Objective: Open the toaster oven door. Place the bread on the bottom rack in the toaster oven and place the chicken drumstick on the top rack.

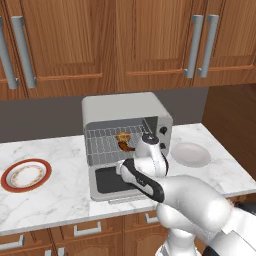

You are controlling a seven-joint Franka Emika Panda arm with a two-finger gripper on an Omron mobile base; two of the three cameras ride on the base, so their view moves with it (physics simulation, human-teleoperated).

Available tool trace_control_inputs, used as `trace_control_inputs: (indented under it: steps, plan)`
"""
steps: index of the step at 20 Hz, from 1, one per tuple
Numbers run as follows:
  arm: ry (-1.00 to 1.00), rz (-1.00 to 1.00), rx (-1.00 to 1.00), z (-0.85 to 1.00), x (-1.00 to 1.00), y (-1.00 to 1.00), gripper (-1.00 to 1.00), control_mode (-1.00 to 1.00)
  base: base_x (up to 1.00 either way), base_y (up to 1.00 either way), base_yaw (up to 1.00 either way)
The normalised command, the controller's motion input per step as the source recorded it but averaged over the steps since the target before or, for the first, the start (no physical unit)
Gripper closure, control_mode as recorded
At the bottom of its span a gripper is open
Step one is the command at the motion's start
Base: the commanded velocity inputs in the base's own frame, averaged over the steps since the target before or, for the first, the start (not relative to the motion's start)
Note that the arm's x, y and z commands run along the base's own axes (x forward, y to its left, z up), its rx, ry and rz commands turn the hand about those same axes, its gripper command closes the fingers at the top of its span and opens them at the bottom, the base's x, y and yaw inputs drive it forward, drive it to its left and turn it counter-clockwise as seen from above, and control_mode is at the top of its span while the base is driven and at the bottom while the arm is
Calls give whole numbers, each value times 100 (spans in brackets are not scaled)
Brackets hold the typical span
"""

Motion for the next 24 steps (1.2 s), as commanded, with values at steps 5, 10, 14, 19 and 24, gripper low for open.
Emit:
trace_control_inputs:
  steps: [5, 10, 14, 19, 24]
  plan:
    - [0, -11, 0, -32, 81, 3, -100, -100, 0, 0, 0]
    - [0, -8, 0, -24, 29, 1, -100, -100, 0, 0, 0]
    - [0, -7, 0, -27, 23, 0, -100, -100, 0, 0, 0]
    - [0, -6, 0, -2, 23, 0, -100, -100, 0, 0, 0]
    - [0, -7, 2, -2, 34, 0, -100, -100, 0, 0, 0]
